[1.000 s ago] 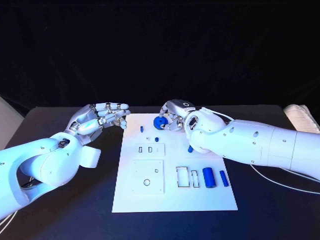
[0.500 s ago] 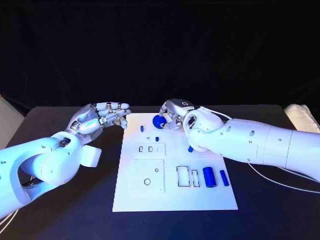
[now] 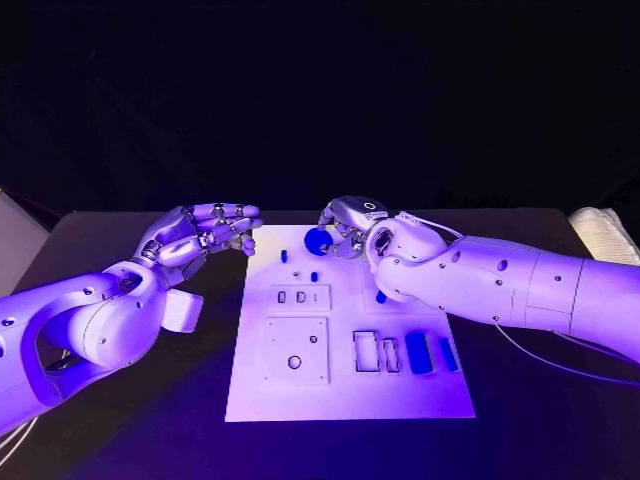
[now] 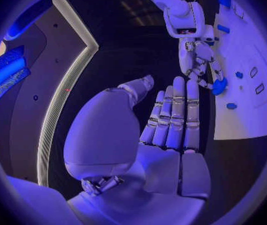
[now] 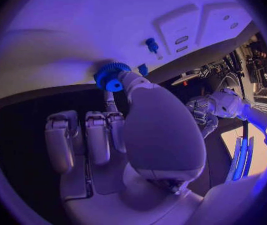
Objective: Assemble the parts on the task board
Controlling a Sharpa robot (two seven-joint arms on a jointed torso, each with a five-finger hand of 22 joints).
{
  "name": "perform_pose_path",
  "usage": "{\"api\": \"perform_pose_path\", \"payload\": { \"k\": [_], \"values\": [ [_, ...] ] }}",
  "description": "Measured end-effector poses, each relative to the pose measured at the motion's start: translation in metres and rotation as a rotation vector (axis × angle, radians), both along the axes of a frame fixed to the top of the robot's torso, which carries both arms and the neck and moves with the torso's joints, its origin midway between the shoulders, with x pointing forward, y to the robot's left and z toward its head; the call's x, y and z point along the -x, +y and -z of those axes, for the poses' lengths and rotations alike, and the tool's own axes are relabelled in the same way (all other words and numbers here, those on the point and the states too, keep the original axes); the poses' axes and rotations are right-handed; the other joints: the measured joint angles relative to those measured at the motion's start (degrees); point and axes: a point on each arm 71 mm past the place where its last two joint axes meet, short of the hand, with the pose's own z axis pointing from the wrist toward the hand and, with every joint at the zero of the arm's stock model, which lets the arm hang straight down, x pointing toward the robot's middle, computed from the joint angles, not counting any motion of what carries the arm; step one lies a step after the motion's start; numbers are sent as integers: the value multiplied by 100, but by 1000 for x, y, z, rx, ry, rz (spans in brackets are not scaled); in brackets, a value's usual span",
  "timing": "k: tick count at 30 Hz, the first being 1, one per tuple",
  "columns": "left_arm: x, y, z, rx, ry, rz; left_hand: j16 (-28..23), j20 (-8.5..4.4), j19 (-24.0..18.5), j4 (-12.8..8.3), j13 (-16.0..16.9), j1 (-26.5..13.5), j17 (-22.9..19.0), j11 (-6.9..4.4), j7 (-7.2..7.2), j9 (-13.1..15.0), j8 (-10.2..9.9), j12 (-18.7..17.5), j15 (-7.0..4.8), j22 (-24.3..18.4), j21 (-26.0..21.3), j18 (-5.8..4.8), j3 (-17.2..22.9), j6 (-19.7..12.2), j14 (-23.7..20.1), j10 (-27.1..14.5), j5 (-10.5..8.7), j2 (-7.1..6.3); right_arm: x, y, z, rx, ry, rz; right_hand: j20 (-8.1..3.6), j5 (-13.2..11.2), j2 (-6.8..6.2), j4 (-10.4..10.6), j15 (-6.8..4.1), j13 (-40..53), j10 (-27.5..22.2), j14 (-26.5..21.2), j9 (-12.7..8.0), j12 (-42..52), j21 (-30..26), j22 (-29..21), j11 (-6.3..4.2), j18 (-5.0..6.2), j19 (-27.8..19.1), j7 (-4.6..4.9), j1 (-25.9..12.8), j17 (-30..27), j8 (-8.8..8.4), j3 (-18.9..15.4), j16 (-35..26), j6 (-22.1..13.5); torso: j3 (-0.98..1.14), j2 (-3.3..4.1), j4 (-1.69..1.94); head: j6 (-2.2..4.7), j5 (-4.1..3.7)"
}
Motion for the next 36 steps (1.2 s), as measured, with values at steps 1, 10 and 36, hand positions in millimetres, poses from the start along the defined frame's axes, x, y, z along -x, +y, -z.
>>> {"api": "perform_pose_path", "payload": {
  "k": [1,10,36],
  "values": [
    [0,0,0,0,0,0,0,0,0,0,0,0,0,0,0,0,0,0,0,0,0,0,0,0,0,0,0,0,0,0,0,0,1,-2,0,-1,0,0,0,0,0,0,-1,0,0,0,0,0,0,0,0,0,1,0,0,-1,0,0,0,-1,0],
    [0,0,0,-1,2,0,0,0,0,0,-1,0,-1,0,0,0,0,0,0,-1,0,0,0,0,0,0,0,0,4,3,1,-2,5,-15,0,-13,8,0,0,0,0,0,-16,0,0,-1,0,1,0,9,-8,-1,27,0,0,-7,2,1,-3,-12,4],
    [0,2,0,-4,5,-1,0,-21,-21,0,-1,0,7,0,0,4,0,0,0,6,0,0,0,0,0,-42,0,0,5,3,8,18,23,-20,0,-45,-63,-5,0,0,0,0,-8,-25,0,-3,0,1,0,10,-77,-2,16,28,0,13,2,2,1,-27,-8]
  ]
}}
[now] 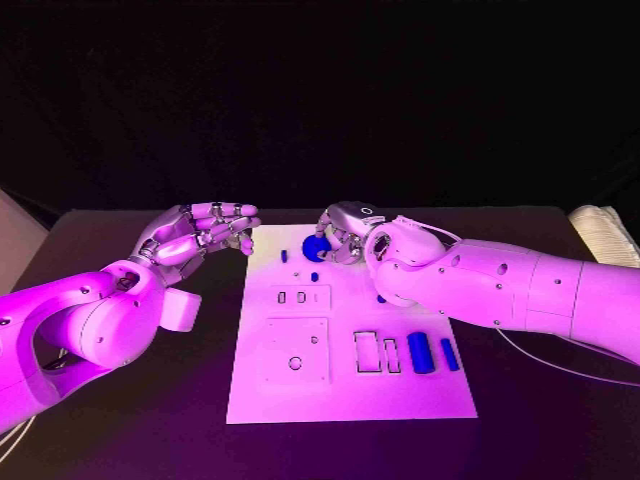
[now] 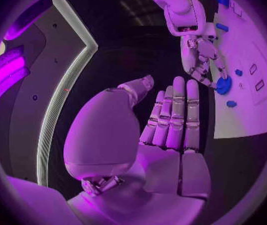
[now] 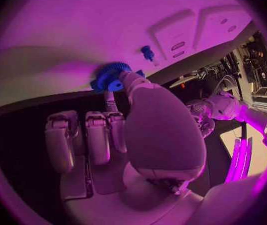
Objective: Assemble the parts on the task board
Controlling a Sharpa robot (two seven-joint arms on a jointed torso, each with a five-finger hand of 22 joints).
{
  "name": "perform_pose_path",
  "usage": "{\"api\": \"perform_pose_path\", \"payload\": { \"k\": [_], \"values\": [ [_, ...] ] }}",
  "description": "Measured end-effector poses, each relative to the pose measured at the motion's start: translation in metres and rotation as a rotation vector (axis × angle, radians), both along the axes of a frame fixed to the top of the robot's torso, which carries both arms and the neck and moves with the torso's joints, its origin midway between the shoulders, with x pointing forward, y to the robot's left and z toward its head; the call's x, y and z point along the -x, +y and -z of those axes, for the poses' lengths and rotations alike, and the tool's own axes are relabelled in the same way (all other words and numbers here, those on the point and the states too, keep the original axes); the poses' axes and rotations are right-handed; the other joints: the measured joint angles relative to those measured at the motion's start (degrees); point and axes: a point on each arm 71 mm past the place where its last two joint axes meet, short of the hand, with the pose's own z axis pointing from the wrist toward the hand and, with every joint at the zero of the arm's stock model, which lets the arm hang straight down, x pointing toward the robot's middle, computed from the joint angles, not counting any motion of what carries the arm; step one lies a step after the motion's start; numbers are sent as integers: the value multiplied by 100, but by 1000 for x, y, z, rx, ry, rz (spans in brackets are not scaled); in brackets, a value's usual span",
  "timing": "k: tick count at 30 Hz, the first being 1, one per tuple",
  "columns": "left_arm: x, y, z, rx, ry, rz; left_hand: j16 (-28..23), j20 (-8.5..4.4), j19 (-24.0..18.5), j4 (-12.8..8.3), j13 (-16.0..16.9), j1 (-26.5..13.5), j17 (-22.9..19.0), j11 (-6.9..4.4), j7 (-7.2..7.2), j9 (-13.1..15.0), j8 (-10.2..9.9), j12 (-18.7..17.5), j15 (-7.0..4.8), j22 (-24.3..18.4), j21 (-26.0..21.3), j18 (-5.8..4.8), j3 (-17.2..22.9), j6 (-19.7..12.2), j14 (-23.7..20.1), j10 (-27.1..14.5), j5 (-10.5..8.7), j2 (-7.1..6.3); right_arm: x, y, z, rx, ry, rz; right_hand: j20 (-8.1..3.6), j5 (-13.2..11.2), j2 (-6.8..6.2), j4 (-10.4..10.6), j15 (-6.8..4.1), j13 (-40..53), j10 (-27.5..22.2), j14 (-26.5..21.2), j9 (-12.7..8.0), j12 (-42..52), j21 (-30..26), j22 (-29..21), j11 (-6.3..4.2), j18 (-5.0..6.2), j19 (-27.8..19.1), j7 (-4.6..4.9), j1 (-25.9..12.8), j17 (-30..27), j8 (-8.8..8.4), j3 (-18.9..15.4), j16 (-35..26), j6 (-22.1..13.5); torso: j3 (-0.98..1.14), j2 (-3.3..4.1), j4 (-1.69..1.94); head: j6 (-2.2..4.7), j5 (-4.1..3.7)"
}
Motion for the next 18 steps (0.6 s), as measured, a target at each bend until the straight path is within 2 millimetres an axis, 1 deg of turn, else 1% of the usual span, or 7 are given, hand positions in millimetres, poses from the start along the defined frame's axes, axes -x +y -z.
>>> {"api": "perform_pose_path", "payload": {
  "k": [3,5,6,9,13,17,18],
  "values": [
    [0,0,0,0,0,0,0,20,-20,0,2,0,2,0,0,0,0,0,0,0,0,0,0,0,0,0,0,0,0,0,1,1,0,2,0,-39,-38,-2,0,0,0,0,1,-125,0,0,0,0,0,53,-114,0,-9,29,0,-121,0,0,0,8,0],
    [0,0,0,0,1,1,0,20,-20,0,5,0,6,0,0,0,0,0,0,0,0,0,0,0,0,0,0,0,-1,-1,2,3,1,5,0,-309,-47,18,0,0,-2,0,-25,-207,0,0,44,1,0,91,-253,0,-132,22,0,-282,0,0,3,10,0],
    [0,0,0,0,1,1,0,20,-20,0,5,0,6,0,0,0,0,0,0,-1,0,0,0,0,0,0,0,0,-1,-2,3,4,3,7,25,-426,-55,64,4,0,-1,4,-64,-237,0,0,62,1,-1,102,-378,0,-198,-67,0,-355,0,0,2,10,0],
    [0,0,0,0,1,1,0,20,-20,0,5,0,6,0,0,0,0,0,0,-1,0,0,0,0,0,0,0,0,-2,-2,4,3,6,10,63,-533,22,82,40,0,-1,-2,-89,-244,0,3,62,1,-1,130,-727,0,-266,-476,0,-419,0,0,7,14,-2],
    [0,0,0,-1,2,1,0,20,-20,0,5,0,5,0,0,0,0,0,0,-1,0,0,0,0,0,0,0,0,-2,-2,4,-1,9,8,63,-471,155,98,40,0,-21,-2,-104,-244,0,4,82,1,-1,134,-917,0,-285,-850,0,-423,-2,0,8,15,-3],
    [0,0,0,-1,2,1,0,20,-20,0,5,0,5,0,0,-1,0,0,0,1,0,0,0,0,0,0,0,0,-2,-2,4,-6,15,9,63,-383,274,108,40,0,-21,-1,-95,-244,0,4,82,1,-1,134,-1036,0,-285,-940,23,-424,-3,0,6,15,3],
    [0,0,0,-1,2,1,0,20,-20,0,5,0,5,0,0,-1,0,0,0,4,0,0,0,0,0,0,0,0,-2,-2,4,-6,16,9,63,-383,274,108,40,0,-21,-2,-96,-244,0,4,82,1,-1,134,-1037,-1,-285,-940,23,-424,-3,0,5,15,3]
  ]
}}
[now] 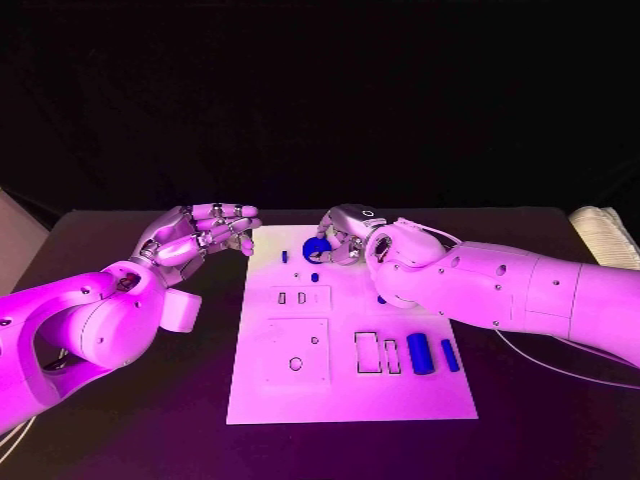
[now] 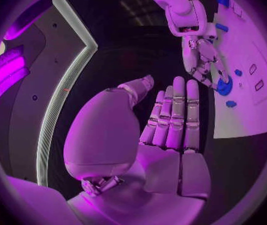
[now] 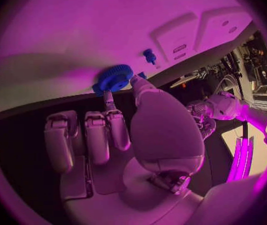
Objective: Assemble the parts on the task board
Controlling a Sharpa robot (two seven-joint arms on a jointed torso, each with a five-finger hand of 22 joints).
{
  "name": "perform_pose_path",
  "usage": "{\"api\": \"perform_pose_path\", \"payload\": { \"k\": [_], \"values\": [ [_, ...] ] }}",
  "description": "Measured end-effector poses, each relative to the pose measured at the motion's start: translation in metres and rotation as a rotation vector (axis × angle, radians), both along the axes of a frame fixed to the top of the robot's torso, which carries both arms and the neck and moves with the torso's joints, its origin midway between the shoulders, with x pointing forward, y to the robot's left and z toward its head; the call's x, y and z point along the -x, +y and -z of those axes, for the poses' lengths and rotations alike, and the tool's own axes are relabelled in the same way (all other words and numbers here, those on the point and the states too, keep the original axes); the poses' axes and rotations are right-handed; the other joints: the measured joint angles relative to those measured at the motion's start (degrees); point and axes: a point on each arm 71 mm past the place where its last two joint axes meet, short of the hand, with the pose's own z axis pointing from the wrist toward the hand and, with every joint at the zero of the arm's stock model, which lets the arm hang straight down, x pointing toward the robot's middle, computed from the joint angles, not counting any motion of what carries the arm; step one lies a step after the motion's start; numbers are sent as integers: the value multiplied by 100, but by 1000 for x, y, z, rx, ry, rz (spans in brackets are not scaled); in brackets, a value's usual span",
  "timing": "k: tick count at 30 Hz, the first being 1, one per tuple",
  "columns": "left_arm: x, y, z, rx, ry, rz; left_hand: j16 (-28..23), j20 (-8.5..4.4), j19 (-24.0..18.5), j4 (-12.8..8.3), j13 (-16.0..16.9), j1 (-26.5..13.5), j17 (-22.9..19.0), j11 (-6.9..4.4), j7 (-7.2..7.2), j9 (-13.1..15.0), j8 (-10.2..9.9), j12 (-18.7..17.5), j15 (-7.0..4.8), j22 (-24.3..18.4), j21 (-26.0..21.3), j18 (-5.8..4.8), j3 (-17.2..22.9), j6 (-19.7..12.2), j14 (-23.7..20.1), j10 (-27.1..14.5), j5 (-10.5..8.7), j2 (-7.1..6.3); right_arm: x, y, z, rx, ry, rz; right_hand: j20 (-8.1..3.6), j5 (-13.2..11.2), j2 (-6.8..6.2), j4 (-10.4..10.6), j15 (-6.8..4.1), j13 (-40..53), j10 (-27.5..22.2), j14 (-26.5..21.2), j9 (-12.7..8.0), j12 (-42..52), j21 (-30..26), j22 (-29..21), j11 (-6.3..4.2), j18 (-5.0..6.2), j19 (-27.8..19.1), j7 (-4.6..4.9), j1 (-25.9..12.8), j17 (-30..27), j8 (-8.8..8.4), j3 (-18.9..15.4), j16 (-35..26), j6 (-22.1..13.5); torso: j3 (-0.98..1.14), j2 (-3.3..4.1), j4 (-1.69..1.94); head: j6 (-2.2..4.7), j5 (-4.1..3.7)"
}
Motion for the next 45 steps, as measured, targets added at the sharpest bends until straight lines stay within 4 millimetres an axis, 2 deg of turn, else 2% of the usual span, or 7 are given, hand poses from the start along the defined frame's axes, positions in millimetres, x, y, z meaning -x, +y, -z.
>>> {"api": "perform_pose_path", "payload": {
  "k": [14,27,31,35,40,45],
  "values": [
    [-1,0,0,-2,0,-1,0,0,0,0,-1,0,-1,0,0,5,0,0,21,-1,0,0,0,0,-21,0,0,0,-1,-5,3,2,34,5,-1,228,206,0,0,0,0,0,30,46,0,-1,0,0,0,-45,-207,0,4,0,0,110,0,0,-1,-17,-10],
    [-1,1,1,-3,0,-3,0,0,0,-16,-2,0,4,0,0,4,0,0,0,4,28,0,-16,0,-42,1,0,0,2,-18,2,-14,33,15,-1,319,203,-39,0,0,0,0,46,76,0,-2,-1,0,0,-33,-248,-1,24,42,22,158,2,-3,-2,-17,2],
    [-2,2,1,-5,0,-7,0,0,0,-16,-2,0,7,0,0,4,0,0,0,4,28,0,-16,0,-42,0,0,0,9,-32,-4,-67,1,16,-1,353,201,-63,0,0,0,0,46,76,0,-3,-1,0,0,-32,-247,-1,24,117,22,158,9,-7,-12,7,13],
    [-3,5,1,-7,0,-14,0,0,0,-16,-2,0,6,0,0,3,0,0,0,4,28,0,-16,0,-42,1,0,0,18,-53,-16,-144,-34,13,-1,247,124,-105,0,0,0,0,33,63,-20,-3,-1,0,0,-33,-57,-1,24,207,22,158,16,-13,-39,45,25],
    [-5,8,2,-11,0,-23,0,0,0,-16,-2,0,6,0,0,3,0,0,0,4,28,0,-16,0,-42,1,0,0,25,-84,-34,-228,-46,18,-1,164,24,-235,0,0,0,0,28,-1,-86,-3,-1,0,0,-3,254,-1,0,349,22,129,35,-27,-96,95,38],
    [-5,10,2,-12,-1,-26,0,0,0,-16,-3,0,6,0,0,3,0,0,0,3,28,0,-16,0,-42,1,0,0,28,-121,-36,-263,-25,46,-1,95,-88,-378,0,0,0,0,28,-1,-61,-4,-1,0,0,-3,553,4,0,493,22,129,60,-42,-151,134,42]
  ]
}}
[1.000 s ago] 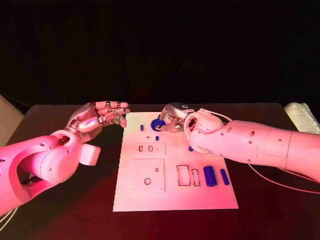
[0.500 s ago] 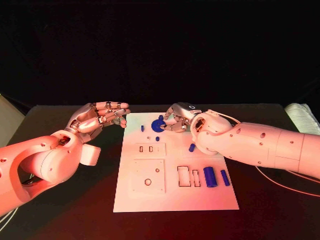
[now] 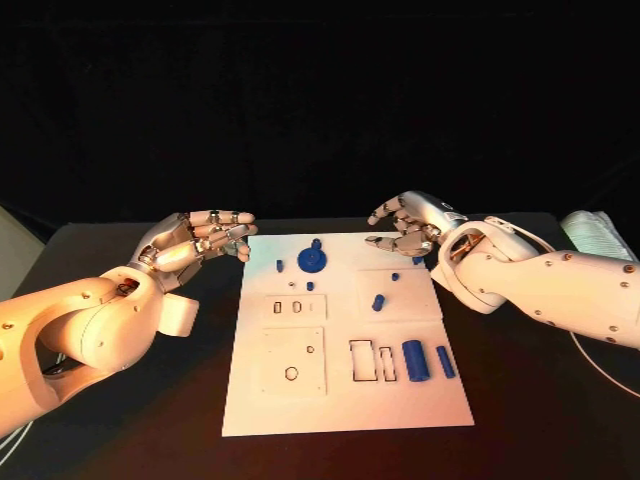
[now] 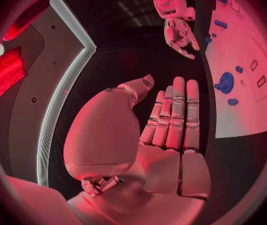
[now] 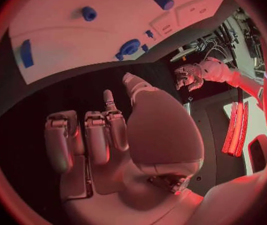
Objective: Assemble the parts on the task board
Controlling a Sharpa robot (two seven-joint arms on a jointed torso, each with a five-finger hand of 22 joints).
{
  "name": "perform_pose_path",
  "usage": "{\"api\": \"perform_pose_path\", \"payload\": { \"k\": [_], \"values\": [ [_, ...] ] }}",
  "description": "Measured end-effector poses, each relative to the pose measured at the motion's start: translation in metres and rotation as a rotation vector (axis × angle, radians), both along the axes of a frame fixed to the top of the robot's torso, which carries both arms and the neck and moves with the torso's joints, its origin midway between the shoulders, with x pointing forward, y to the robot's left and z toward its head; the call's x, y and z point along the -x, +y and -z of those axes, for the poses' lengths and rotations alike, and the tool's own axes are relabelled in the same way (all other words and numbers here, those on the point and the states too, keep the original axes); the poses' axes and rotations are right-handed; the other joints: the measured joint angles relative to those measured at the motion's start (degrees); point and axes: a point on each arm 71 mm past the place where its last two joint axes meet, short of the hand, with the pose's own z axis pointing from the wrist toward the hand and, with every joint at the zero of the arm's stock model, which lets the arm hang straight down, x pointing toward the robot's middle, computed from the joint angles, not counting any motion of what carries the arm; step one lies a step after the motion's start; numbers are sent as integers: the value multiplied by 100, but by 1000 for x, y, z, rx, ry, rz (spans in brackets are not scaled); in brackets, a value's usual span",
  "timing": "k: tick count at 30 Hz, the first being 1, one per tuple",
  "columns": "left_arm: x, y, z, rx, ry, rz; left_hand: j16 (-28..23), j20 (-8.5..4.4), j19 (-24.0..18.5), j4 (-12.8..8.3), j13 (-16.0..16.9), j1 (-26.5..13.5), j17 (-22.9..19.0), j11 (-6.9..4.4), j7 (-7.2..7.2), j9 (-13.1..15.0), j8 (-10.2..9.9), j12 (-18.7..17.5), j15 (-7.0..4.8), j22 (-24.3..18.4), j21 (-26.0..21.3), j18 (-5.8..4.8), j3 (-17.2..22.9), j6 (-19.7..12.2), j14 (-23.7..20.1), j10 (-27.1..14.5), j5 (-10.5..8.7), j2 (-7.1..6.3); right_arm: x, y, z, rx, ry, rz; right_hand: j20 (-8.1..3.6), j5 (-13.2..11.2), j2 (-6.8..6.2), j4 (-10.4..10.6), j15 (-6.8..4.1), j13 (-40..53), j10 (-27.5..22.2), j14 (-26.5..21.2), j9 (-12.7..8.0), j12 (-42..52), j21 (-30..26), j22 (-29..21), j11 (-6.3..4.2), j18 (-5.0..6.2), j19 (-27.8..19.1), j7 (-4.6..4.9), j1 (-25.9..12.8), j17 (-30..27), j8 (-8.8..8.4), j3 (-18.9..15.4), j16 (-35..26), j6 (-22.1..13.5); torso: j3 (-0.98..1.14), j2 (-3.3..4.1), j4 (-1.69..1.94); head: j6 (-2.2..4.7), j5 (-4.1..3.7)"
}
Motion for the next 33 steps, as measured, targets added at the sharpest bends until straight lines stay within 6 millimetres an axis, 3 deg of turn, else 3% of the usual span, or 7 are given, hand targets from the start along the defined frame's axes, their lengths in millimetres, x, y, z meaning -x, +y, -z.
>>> {"api": "perform_pose_path", "payload": {
  "k": [6,13,21,33],
  "values": [
    [0,0,0,0,0,1,0,0,0,0,0,0,0,0,0,0,0,0,0,0,0,0,0,0,0,0,0,0,-1,-40,2,7,41,29,0,-23,-83,-147,0,0,0,0,-2,0,43,0,0,0,0,0,238,0,0,112,0,0,28,-6,-30,17,-20],
    [-1,0,0,0,0,2,0,0,0,0,-1,0,-1,0,0,5,0,0,0,-1,0,0,0,0,0,0,0,0,-4,-66,7,38,74,48,0,-23,-138,-217,0,0,0,0,-11,0,67,-1,0,0,0,14,328,-1,-21,148,0,-14,40,-2,-36,12,-47],
    [-2,-1,1,0,0,4,0,0,0,0,-1,0,-1,0,0,4,0,0,0,-1,0,0,0,0,0,0,0,0,-6,-79,21,81,111,52,0,-23,-162,-241,0,0,1,0,-17,-22,67,4,1,0,0,18,362,-1,-44,172,0,-18,38,9,-27,-36,-71],
    [-3,1,2,-4,-1,0,0,0,0,0,-1,0,3,0,0,4,0,0,0,-2,0,0,0,0,0,0,0,0,-7,-80,28,108,131,34,0,-44,-162,-256,0,5,20,0,-23,-22,67,3,20,0,0,17,362,-2,-44,157,0,-59,47,15,-33,-70,-96]
  ]
}}
